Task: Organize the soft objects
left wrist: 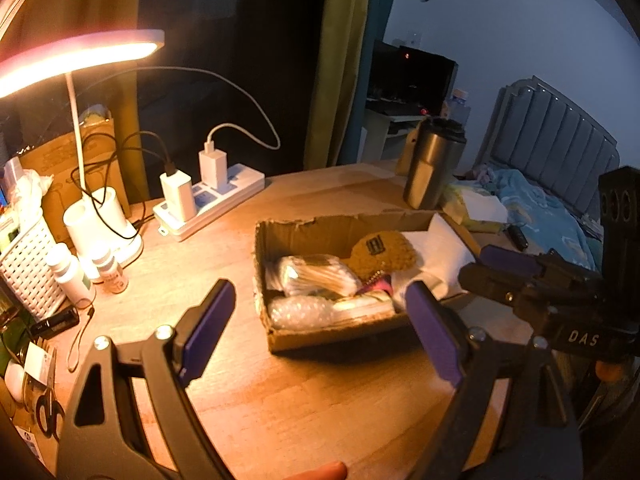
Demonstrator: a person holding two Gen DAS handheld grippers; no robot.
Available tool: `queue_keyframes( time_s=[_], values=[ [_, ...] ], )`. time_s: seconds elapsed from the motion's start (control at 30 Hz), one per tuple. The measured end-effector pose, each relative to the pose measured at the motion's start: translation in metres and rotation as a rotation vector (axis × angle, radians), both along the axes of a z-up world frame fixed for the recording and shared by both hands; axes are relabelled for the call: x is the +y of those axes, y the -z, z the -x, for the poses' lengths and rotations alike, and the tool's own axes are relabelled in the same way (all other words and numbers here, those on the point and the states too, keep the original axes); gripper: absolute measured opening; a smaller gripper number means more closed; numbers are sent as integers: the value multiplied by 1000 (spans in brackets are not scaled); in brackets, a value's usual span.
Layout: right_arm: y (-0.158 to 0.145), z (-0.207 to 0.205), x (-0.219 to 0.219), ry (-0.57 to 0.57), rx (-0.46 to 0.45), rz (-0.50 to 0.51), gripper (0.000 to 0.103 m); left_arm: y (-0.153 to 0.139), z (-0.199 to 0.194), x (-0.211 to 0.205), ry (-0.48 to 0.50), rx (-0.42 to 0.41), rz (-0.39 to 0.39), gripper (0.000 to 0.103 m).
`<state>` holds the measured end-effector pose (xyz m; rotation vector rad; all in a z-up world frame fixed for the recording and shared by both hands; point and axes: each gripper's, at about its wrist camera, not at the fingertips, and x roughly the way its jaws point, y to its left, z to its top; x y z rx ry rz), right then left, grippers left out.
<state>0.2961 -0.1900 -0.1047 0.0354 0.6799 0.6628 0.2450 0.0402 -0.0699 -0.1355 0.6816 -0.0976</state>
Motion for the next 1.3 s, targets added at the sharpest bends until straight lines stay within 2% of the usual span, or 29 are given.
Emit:
queue_keyframes(
  time_s=[0.57, 1.0, 1.3],
  values=[
    [-5, 55, -23, 23, -39, -7, 65, -8, 52, -21, 23, -41, -14, 88],
    [2, 100, -36, 46, -60, -5, 65, 2, 94, -35, 52, -47, -19, 88],
    [-7, 134, -43, 69, -117, 1, 65, -3, 128, -46, 72, -95, -29, 88]
  ],
)
